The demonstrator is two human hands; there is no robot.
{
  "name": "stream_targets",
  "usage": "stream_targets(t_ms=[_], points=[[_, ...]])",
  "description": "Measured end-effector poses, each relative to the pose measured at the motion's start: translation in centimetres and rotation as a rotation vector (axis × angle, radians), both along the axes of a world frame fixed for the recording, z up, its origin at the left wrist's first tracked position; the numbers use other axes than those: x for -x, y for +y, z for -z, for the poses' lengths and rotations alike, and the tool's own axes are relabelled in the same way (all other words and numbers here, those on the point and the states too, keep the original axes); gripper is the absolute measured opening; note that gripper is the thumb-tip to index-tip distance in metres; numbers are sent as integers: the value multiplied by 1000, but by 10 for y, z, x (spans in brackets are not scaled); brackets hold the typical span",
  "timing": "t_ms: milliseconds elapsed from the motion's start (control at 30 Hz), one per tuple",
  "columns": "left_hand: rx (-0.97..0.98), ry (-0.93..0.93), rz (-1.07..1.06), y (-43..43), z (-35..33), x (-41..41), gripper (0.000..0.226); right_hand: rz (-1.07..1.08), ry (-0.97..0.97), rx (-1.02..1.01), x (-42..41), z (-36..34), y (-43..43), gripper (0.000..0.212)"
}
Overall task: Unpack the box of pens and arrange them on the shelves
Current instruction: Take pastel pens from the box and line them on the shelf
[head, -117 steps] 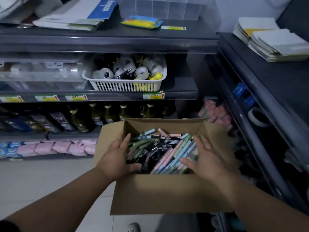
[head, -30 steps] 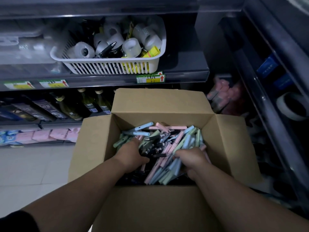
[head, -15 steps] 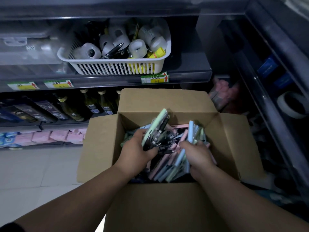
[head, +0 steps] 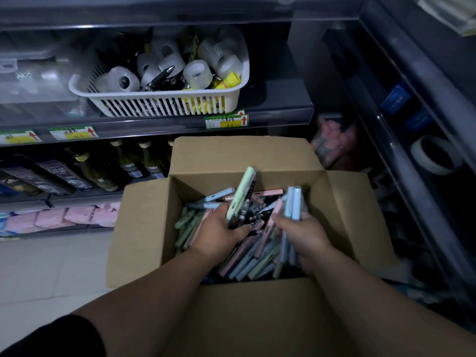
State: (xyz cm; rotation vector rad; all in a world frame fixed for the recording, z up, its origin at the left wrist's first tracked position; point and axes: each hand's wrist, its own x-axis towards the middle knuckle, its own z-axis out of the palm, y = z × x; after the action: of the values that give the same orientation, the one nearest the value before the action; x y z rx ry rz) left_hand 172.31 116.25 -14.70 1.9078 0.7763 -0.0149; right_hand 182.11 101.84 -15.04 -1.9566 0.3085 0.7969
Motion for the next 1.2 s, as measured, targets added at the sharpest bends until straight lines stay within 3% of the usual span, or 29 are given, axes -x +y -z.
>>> stream_targets(t_ms=[167, 333, 400, 567, 667, 733, 833, 1000, 1200], points=[[-38, 70, 60, -2, 0, 2, 21, -64, 95, -49, 5, 7, -2, 57], [83, -56, -6, -2, -17, 0, 22, 27, -11, -183, 4, -18, -4, 15], [150, -121, -37, -4, -32, -1, 14, 72, -49, -262, 6, -37, -5, 12], [305, -124, -21, -14, -64, -2, 22, 168, -111, -393, 21, -84, -20, 6], [349, -107, 58, -27, -82, -5, 29, 240, -126, -421, 31, -105, -39, 15], [401, -131, 118, -43, -97, -5, 21, 316, -113, -420, 42, -118, -55, 21], [435, -151, 222, -75, -119, -2, 10, 406, -96, -423, 65, -134, -83, 23], [468, -133, 326, -127, -145, 14, 22, 522, -155, -443, 105, -156, -134, 27], [508, -170, 420, -200, -177, 59, 15, 602, -222, -409, 171, -182, -207, 29]])
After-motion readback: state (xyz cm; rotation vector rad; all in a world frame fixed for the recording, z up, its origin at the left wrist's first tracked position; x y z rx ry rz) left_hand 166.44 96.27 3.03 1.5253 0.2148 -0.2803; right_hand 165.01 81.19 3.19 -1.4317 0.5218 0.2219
